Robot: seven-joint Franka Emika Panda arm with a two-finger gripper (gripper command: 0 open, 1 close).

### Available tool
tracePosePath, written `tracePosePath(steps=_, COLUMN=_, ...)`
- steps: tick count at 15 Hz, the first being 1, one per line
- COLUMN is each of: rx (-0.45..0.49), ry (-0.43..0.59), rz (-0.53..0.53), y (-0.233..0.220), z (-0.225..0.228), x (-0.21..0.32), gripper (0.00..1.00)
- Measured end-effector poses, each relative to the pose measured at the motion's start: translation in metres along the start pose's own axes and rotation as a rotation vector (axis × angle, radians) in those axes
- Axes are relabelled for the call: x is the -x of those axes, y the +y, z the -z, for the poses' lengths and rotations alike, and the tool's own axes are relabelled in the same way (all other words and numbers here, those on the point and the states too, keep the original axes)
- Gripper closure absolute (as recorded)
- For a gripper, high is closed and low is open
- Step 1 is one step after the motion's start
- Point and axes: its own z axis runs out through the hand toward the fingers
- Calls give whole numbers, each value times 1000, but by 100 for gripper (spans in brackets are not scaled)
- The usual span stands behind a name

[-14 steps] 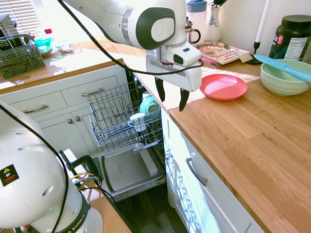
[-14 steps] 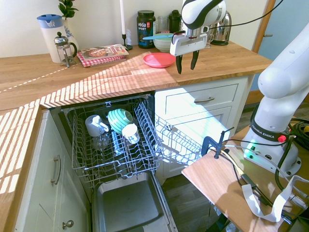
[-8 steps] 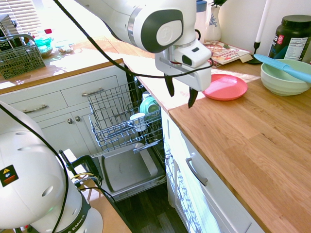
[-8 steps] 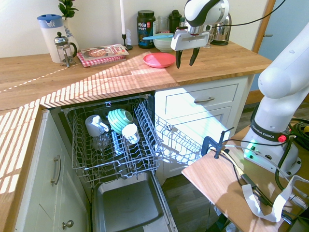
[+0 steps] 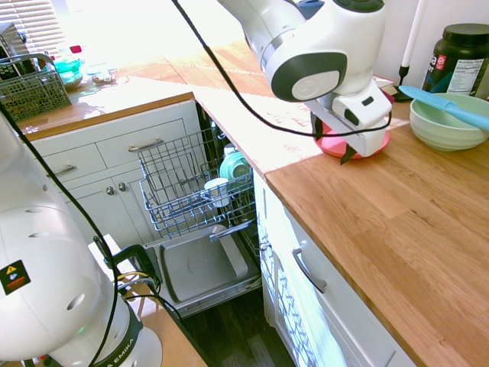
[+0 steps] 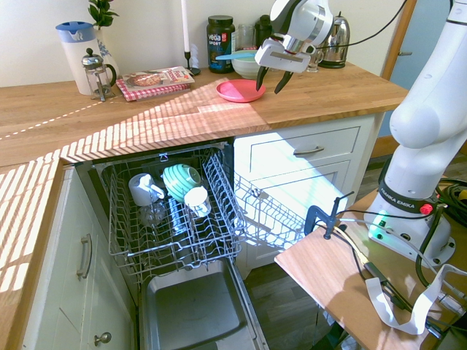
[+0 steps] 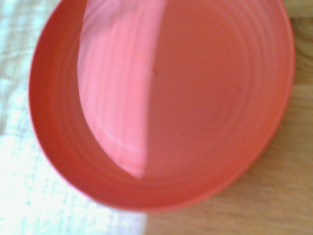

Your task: Put the plate in the dishwasher

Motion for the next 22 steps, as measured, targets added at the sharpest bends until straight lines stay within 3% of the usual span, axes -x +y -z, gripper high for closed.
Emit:
tracePosePath(steps=7, rx=25, ry=-6, rz=-89, y=4, z=-24, x=-31, gripper=100)
tracePosePath(steps=15, rx=45, ry=-21, rz=-75, y=-35, z=-43, x=-44, gripper=100)
tracePosePath(steps=22, rx=48, ry=-43, rz=-69, y=-44, z=-52, x=-35, gripper=100)
